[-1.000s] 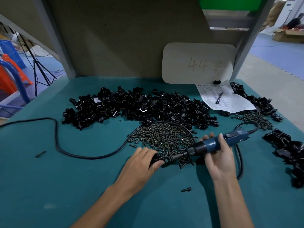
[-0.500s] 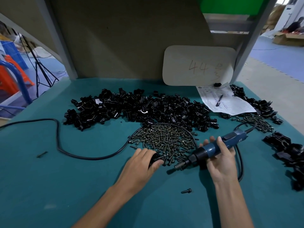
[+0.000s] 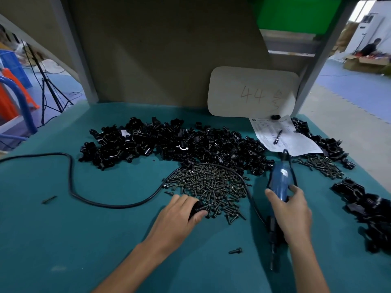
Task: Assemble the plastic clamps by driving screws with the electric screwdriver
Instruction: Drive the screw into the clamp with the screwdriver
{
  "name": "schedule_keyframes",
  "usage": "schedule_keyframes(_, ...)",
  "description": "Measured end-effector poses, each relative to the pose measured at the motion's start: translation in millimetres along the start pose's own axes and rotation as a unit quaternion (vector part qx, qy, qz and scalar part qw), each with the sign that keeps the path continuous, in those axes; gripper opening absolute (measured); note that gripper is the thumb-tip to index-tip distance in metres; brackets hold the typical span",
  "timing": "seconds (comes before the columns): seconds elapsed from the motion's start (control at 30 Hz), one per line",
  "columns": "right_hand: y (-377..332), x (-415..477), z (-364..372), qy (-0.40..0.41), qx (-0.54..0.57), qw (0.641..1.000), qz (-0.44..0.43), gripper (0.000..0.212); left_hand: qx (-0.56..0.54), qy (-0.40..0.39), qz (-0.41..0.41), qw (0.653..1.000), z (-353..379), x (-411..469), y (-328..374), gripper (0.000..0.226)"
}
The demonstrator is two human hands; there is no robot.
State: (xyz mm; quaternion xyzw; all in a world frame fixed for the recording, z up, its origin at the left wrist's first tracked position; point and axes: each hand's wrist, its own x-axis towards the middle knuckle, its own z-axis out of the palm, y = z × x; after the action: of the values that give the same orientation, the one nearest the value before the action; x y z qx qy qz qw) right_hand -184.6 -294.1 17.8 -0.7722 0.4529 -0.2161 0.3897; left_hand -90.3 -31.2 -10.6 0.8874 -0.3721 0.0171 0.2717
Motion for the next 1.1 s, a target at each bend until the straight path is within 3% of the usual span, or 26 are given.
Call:
schedule_keyframes(0.1, -5.2, -7.2, 1.4, 0.047, -0.101, 0.989, -0.098, 0.060, 0.008, 0.002, 0.006, 1.000, -2.3, -0.8, 1.7, 0.060)
schedule_keyframes(0.17, -17.0, -19.2, 1.6, 0.050, -0.066, 0.980, -0.181, 0.042, 0.018, 0.004, 0.012, 1.000, -3.1, -1.4, 2.6, 0.062)
schedule_keyframes(0.27, -37.7, -44.0, 10.0, -0.122, 0.041, 0.963, -0.236, 0.013, 0.013, 0.014, 0.024, 1.000, -3.1, -2.6, 2.2, 0.059)
schedule_keyframes(0.33, -44.0, -58.3, 23.4, -0.238, 0.049, 0.936, -0.253, 0.009, -0.006, 0.021, 0.026, 0.999, -2.8, -3.0, 1.1, 0.054)
schedule_keyframes(0.6, -37.6, -67.3, 44.6, -0.341, 0.128, 0.911, -0.196, 0.013, -0.012, 0.064, 0.049, 0.997, 0.2, -3.1, -0.6, 0.041)
schedule_keyframes(0.93, -28.3, -65.3, 49.5, -0.362, 0.212, 0.898, -0.133, 0.011, -0.029, 0.050, 0.051, 0.997, -4.4, -4.6, 1.8, 0.047)
schedule_keyframes(1.1, -29.9, -64.1, 46.8, -0.379, 0.208, 0.889, -0.153, 0.015, -0.031, 0.043, 0.047, 0.998, -3.8, -4.8, 0.8, 0.050)
